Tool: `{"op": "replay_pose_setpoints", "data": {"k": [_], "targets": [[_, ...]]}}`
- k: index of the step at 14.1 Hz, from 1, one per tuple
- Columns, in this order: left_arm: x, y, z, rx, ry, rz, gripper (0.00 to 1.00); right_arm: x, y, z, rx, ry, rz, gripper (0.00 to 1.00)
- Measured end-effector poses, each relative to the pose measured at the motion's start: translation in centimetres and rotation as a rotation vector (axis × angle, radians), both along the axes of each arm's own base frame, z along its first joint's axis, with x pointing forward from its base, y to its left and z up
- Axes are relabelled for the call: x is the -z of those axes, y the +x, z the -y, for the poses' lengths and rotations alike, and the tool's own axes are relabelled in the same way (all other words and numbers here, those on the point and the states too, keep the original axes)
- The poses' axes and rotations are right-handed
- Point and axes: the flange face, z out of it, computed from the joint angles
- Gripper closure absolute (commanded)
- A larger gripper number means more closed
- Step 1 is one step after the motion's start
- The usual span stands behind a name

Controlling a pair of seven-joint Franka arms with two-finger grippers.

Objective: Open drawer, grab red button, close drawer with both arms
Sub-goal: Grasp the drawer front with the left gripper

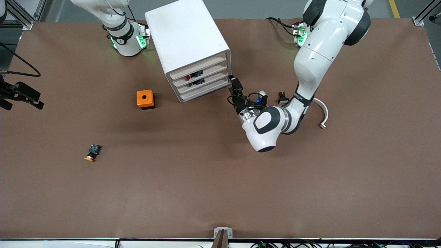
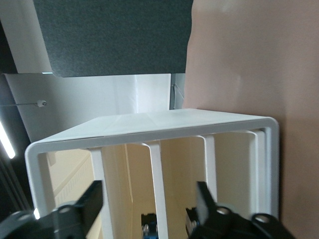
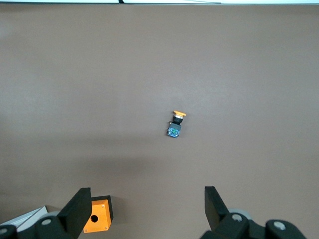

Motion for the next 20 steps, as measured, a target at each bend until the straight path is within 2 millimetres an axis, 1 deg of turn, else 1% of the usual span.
{"op": "replay_pose_setpoints", "data": {"k": [1,3,8,9,12,14,20], "targets": [[0.1,-0.7,0.7,0.013,0.0,-0.004,0.45,0.0,0.0,0.0,0.0,0.0,0.0,0.0],[0.2,-1.8,1.9,0.035,0.001,-0.009,0.45,0.0,0.0,-0.1,-0.002,0.0,0.0,0.0],[1.1,-4.4,4.1,0.087,0.008,-0.022,0.45,0.0,0.0,-0.1,-0.001,0.0,0.0,0.0],[1.2,-5.0,4.5,0.097,0.008,-0.024,0.46,0.0,0.0,-0.1,-0.001,0.0,0.0,0.0],[1.1,-6.2,5.7,0.113,0.001,-0.031,0.58,0.0,0.0,-0.1,-0.001,0.0,0.0,0.0],[1.0,-6.6,6.1,0.119,-0.002,-0.033,0.67,0.0,0.0,-0.1,-0.001,0.0,0.0,0.0],[1.2,-6.6,6.3,0.116,0.001,-0.03,0.86,0.0,0.0,-0.1,-0.001,0.0,0.0,0.0]]}}
